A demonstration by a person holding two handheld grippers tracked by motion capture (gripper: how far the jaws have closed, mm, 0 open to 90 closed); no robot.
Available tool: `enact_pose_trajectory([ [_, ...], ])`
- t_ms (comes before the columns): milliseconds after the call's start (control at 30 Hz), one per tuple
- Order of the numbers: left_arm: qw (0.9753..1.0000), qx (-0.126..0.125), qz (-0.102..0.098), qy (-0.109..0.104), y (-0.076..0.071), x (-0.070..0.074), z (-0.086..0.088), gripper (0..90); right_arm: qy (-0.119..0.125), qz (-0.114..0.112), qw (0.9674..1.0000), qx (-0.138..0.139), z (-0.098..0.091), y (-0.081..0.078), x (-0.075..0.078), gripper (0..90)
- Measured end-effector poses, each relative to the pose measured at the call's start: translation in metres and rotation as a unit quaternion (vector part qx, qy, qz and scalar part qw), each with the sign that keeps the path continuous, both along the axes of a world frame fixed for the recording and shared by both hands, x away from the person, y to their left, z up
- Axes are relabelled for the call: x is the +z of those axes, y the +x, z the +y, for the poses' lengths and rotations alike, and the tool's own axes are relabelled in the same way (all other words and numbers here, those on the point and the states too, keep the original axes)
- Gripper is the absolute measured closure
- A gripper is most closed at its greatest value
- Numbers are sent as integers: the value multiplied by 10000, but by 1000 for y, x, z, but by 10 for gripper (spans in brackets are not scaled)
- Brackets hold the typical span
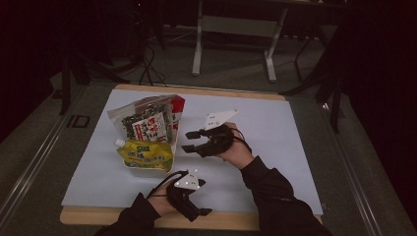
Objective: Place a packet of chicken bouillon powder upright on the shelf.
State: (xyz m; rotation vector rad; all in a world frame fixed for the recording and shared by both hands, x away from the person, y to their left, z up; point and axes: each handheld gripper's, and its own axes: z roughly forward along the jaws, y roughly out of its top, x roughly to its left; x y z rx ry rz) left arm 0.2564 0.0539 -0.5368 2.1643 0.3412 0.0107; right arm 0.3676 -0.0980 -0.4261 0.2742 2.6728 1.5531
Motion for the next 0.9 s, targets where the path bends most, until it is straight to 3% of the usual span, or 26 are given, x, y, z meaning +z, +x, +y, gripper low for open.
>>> enact_pose_trajectory([
  [100,10000,27,-7,2,0,1,0,70,49,48,9999,-158,-11,-1,-2,395],
  [367,10000,66,-5,-18,-1,2,0,72,-197,159,9982,-546,-34,-9,-27,323],
  [633,10000,63,22,12,0,-1,-1,73,-194,366,9977,-532,-56,-16,-49,191],
  [900,10000,41,15,8,-1,0,-1,73,-222,417,9959,-765,-75,-23,-69,177],
])
